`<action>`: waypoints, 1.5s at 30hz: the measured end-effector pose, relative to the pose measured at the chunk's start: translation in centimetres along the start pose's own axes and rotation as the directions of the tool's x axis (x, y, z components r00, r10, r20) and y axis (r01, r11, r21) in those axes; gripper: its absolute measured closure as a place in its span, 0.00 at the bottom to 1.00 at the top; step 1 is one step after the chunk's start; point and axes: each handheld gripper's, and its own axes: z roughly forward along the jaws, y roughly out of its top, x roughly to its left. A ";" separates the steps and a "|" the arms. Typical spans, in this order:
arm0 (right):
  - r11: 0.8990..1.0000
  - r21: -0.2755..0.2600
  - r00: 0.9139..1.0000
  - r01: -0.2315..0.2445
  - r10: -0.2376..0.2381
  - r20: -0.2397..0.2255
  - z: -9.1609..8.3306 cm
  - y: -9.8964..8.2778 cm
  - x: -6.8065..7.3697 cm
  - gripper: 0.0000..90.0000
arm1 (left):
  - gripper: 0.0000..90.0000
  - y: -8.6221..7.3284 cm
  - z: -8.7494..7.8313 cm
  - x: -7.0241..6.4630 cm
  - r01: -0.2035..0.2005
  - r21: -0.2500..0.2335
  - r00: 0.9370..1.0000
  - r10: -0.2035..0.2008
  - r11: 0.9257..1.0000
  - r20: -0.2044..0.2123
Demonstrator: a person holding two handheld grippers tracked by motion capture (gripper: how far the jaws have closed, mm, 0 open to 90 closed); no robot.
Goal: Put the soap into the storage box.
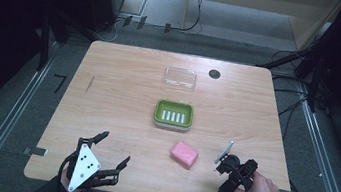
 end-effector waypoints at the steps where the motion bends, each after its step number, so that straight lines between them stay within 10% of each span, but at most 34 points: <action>1: 1.000 0.003 1.000 0.005 -0.005 0.000 0.0 0.2 0.0 0.03 | 0.15 0.0 0.0 0.0 0.000 0.000 1.000 0.000 1.000 0.000; 45: 0.985 -0.032 0.985 0.172 -0.172 0.022 -1.4 8.0 2.8 0.03 | 0.15 -0.1 -0.1 0.1 0.004 -0.001 1.000 -0.004 1.000 -0.002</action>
